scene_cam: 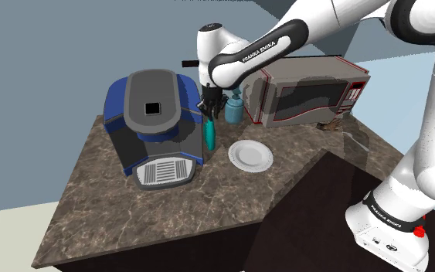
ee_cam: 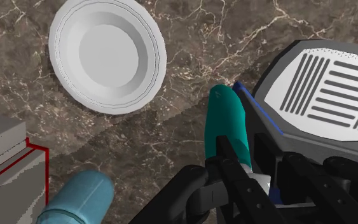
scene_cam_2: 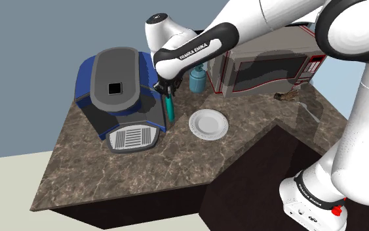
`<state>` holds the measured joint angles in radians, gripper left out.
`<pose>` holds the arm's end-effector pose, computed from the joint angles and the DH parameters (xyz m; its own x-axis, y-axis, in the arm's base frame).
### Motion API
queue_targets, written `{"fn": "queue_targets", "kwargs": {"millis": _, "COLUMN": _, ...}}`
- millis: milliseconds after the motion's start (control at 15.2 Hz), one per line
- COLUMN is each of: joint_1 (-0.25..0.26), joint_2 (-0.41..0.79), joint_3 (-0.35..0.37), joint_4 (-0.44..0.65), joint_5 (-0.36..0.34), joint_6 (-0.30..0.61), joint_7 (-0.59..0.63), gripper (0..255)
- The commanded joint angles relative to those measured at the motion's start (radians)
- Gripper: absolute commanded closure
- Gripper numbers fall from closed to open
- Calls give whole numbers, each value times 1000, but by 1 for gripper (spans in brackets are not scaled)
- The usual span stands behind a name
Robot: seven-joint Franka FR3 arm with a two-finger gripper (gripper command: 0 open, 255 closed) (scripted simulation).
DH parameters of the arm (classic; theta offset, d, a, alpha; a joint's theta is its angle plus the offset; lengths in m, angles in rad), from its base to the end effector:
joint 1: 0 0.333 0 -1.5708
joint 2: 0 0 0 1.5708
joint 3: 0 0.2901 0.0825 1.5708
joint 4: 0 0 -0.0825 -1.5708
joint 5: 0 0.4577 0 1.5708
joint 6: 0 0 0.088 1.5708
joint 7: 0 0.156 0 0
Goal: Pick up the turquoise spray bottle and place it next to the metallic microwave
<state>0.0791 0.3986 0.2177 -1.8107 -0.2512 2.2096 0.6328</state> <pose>0.6708 0.1847 0.2125 0.9771 -0.1988 0.0753 -0.2053 -0.9743 0.0923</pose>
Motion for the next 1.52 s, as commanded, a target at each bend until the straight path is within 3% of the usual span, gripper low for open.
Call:
{"fn": "queue_targets", "kwargs": {"millis": 0, "joint_1": -1, "joint_2": -13, "joint_3": 3, "joint_4": 11, "joint_5": 6, "joint_6": -24, "joint_7": -7, "gripper": 255}}
{"fn": "queue_targets", "kwargs": {"millis": 1452, "joint_1": -6, "joint_2": -114, "joint_3": 20, "joint_4": 170, "joint_5": 55, "joint_6": -277, "joint_7": -60, "gripper": 255}}
